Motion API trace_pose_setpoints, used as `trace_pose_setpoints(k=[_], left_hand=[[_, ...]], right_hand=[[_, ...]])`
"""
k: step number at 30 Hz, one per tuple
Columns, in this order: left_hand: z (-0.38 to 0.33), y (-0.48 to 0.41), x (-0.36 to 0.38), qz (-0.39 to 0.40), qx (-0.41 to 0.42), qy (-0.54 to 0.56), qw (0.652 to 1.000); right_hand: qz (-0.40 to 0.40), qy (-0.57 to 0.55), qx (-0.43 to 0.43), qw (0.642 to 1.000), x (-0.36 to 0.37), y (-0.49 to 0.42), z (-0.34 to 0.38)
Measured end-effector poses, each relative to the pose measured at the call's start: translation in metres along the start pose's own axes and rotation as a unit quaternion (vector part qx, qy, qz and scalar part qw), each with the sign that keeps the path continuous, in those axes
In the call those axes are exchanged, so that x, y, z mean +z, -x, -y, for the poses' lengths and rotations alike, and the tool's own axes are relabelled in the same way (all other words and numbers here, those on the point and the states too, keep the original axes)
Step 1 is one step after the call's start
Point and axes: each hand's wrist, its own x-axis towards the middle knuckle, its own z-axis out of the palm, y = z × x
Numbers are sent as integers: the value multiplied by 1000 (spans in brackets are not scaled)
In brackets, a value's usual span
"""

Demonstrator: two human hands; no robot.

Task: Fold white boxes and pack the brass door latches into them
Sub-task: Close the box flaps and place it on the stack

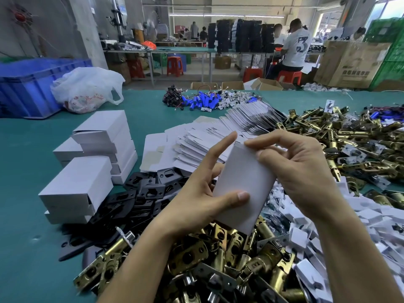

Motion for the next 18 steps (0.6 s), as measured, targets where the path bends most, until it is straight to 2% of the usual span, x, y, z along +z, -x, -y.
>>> trace_pose_setpoints(k=[5, 11, 18], left_hand=[[1, 0, -2, -14, 7, 24, 1000], [0, -1, -2, -51, 18, 27, 998], [-3, -2, 0, -65, 10, 29, 997]], right_hand=[[22, -22, -3, 1000, 2, 2, 2], [63, 5, -8, 998, 8, 2, 2], [50, -33, 6, 998, 12, 3, 1]])
